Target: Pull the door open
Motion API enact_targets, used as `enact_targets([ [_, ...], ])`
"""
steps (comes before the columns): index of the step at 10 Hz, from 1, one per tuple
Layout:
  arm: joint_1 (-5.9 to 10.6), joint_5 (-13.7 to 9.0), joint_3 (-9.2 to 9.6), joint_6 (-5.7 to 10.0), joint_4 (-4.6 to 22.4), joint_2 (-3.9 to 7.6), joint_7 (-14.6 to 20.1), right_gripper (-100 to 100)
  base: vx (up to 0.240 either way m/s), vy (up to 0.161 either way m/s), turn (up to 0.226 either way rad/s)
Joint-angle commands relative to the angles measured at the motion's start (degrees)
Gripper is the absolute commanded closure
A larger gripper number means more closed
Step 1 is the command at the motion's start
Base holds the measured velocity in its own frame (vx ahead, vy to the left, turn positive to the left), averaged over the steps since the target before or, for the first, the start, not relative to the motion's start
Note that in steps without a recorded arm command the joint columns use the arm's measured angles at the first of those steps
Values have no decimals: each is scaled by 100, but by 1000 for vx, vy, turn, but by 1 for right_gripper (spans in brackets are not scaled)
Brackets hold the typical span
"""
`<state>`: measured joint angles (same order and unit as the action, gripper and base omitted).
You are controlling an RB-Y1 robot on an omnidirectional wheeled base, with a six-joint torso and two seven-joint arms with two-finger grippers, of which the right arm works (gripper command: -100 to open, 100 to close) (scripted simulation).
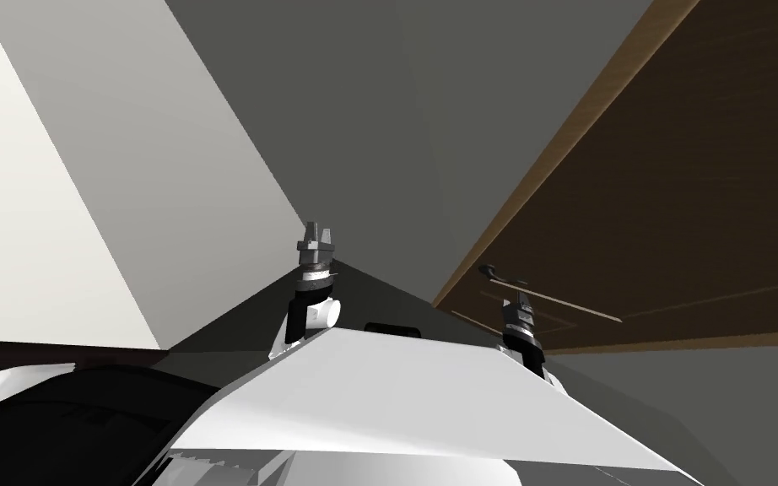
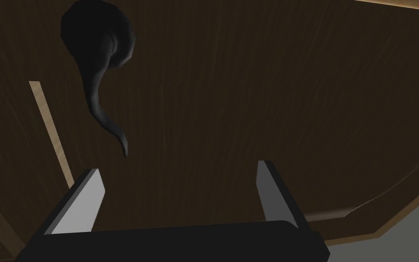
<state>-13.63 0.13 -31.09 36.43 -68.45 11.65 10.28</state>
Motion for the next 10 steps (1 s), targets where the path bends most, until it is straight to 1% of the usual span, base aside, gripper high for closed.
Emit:
enact_targets([
  [1, 27, 10, -102, 41, 240, 33, 34, -100, -60, -83, 222],
  [3, 68, 22, -211, 55, 472, 66, 63, -100, -63, -80, 208],
  [4, 109, 34, -318, 69, 700, 99, 92, -100, -83, -103, 351],
  [5, 129, 40, -371, 76, 813, 116, 106, -100, -90, -112, 284],
  [6, 161, 50, -457, 87, 995, 142, 129, -100, -125, -109, 289],
  [8, 193, 59, -542, 98, 1176, 168, 151, -100, -106, -90, 246],
  [9, 220, 67, -612, 107, 1325, 189, 170, -100, -82, -73, 263],
  [10, 231, 70, -641, 110, 1388, 198, 178, -100, -93, -56, 245],
])
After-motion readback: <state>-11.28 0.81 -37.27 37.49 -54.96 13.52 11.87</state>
